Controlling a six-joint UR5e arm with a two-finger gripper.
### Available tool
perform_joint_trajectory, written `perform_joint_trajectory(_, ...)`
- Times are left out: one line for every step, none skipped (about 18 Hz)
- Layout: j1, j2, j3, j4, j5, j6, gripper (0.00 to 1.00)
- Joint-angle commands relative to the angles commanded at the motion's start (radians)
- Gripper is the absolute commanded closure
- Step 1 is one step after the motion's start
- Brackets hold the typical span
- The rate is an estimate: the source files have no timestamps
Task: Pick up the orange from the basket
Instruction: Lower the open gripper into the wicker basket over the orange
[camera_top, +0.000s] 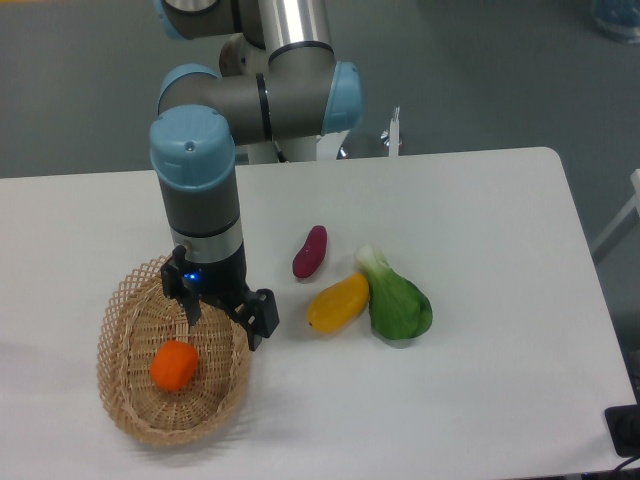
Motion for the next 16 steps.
perform_joint_trajectory(0.0,0.0,-0.003,0.0,0.003,0.0,0.0)
perform_joint_trajectory(0.0,0.0,-0.006,0.0,0.003,0.0,0.0)
perform_joint_trajectory(0.0,0.0,-0.003,0.002,0.0,-0.002,0.0)
perform_joint_trajectory(-0.002,-0.003,-0.003,0.002,0.0,-0.005,0.0)
perform_joint_trajectory(-0.002,-0.006,0.001,0.002,0.0,-0.008,0.0)
perform_joint_trajectory(-0.003,-0.012,0.008,0.003,-0.002,-0.02,0.0)
perform_joint_trajectory(-0.005,-0.018,0.009,0.005,-0.003,-0.046,0.0)
perform_joint_trajectory(-0.005,-0.029,0.014,0.005,-0.003,-0.058,0.0)
perform_joint_trajectory(-0.005,-0.037,0.017,0.005,-0.003,-0.067,0.0)
perform_joint_trajectory(-0.006,-0.05,0.021,0.005,-0.003,-0.081,0.0)
perform_joint_trajectory(-0.006,-0.058,0.024,0.005,-0.003,-0.098,0.0)
perform_joint_trajectory(-0.009,-0.061,0.025,0.005,-0.005,-0.11,0.0)
perform_joint_trajectory(-0.011,-0.074,0.029,0.006,-0.006,-0.123,0.0)
perform_joint_trajectory(-0.02,-0.089,0.038,0.014,-0.006,-0.152,0.0)
perform_joint_trajectory(-0.035,-0.115,0.052,0.034,-0.006,-0.214,0.0)
perform_joint_trajectory(-0.038,-0.123,0.052,0.037,-0.006,-0.236,0.0)
